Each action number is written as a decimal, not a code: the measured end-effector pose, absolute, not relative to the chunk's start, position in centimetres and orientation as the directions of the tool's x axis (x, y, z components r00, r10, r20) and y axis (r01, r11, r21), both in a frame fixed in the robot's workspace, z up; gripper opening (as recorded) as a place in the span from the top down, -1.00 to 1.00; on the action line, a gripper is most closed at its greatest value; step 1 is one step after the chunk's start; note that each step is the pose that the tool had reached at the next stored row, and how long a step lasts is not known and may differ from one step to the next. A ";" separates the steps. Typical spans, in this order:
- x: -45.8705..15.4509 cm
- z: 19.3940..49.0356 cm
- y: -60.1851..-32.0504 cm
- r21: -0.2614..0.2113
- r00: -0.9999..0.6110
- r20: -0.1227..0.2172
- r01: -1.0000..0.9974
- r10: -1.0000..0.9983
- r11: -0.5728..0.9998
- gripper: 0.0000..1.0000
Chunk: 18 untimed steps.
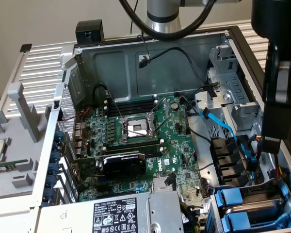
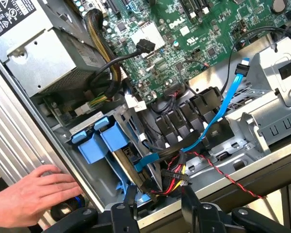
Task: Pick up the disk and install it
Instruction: 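Insert the first disk wire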
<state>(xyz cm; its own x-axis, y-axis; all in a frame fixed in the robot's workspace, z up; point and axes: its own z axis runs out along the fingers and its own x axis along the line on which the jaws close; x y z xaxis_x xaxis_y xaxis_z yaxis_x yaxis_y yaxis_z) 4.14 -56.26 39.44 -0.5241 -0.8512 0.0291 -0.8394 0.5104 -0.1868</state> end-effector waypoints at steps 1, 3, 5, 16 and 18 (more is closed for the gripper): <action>4.1 39.4 -56.3 -0.186 -0.524 0.028 -0.839 -0.851 0.511 0.02; 4.1 39.4 -56.3 -0.185 -0.524 0.026 -0.839 -0.851 0.511 0.02; 4.1 39.4 -56.3 -0.183 -0.524 0.023 -0.839 -0.851 0.512 0.02; 3.9 39.5 -56.6 -0.182 -0.522 0.017 -0.840 -0.853 0.511 0.02; 3.7 39.4 -56.9 -0.181 -0.519 0.015 -0.842 -0.854 0.509 0.02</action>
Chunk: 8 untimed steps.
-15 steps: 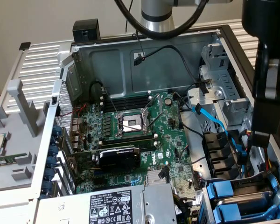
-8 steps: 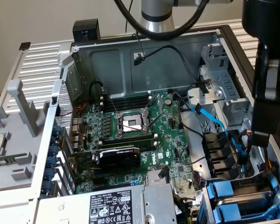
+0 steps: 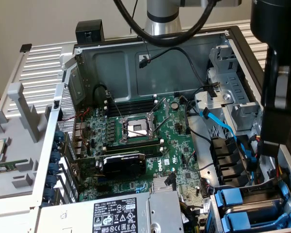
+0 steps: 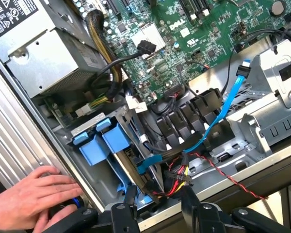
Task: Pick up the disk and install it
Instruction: 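Insert the first disk wire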
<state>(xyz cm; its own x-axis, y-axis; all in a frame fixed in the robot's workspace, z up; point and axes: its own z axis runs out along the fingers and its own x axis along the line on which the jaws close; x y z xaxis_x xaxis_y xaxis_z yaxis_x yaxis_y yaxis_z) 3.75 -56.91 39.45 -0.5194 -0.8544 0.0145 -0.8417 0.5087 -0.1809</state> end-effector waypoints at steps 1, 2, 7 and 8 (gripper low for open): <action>3.7 39.4 -57.0 -0.179 -0.518 0.011 -0.843 -0.855 0.508 0.02; 3.5 39.4 -57.1 -0.177 -0.515 0.007 -0.844 -0.857 0.506 0.02; 3.4 39.4 -57.1 -0.175 -0.454 0.004 -0.878 -0.891 0.446 0.02; 3.3 39.4 -57.1 -0.175 -0.438 0.004 -0.885 -0.899 0.431 0.02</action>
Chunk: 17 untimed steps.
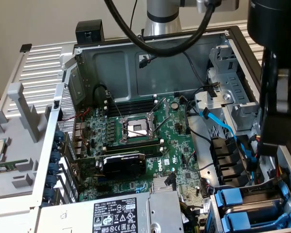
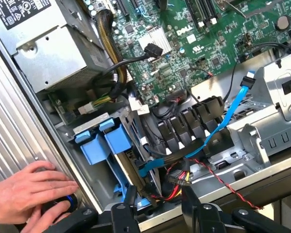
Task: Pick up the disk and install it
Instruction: 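Insert the first disk wire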
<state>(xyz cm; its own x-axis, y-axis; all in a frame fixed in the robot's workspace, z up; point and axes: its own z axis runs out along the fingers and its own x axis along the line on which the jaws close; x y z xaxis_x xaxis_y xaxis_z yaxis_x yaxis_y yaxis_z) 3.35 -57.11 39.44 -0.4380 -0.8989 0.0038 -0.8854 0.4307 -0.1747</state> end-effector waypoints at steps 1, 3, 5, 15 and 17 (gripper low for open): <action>3.3 39.4 -57.1 -0.175 -0.421 0.004 -0.893 -0.907 0.414 0.02; 3.3 39.4 -57.1 -0.175 -0.388 0.004 -0.908 -0.922 0.381 0.02; 3.3 39.4 -57.1 -0.175 -0.354 0.004 -0.921 -0.935 0.348 0.02; 3.0 38.6 -58.5 -0.173 -0.299 -0.001 -0.940 -0.954 0.295 0.02; 2.9 38.3 -58.7 -0.171 -0.288 -0.004 -0.943 -0.958 0.284 0.02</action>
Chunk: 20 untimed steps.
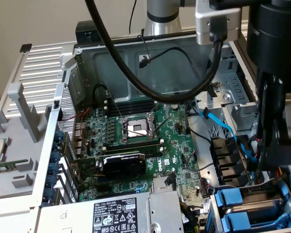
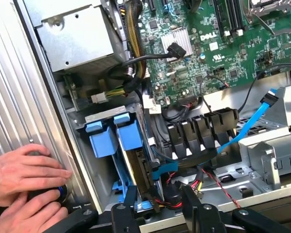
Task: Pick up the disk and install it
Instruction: 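Insert the first disk wire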
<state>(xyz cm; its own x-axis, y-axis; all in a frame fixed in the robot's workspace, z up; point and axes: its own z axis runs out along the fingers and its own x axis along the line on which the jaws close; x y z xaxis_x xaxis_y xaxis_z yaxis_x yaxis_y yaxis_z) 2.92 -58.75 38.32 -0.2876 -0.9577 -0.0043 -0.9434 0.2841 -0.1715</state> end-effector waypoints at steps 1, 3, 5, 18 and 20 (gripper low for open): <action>2.9 38.2 -58.8 -0.171 -0.278 -0.005 -0.946 -0.961 0.275 0.02; 2.9 38.0 -58.8 -0.171 -0.254 -0.006 -0.953 -0.967 0.251 0.02; 2.9 37.9 -58.9 -0.171 -0.226 -0.006 -0.960 -0.974 0.224 0.02; 2.4 37.8 -59.9 -0.169 -0.159 -0.013 -0.973 -0.987 0.159 0.02; 2.4 37.8 -60.1 -0.167 -0.152 -0.014 -0.974 -0.988 0.152 0.02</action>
<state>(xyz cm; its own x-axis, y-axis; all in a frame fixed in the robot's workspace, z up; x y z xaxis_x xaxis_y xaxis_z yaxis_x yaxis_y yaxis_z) 2.39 -60.08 37.76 -0.1519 -0.9883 -0.0141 -0.9741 0.1521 -0.1675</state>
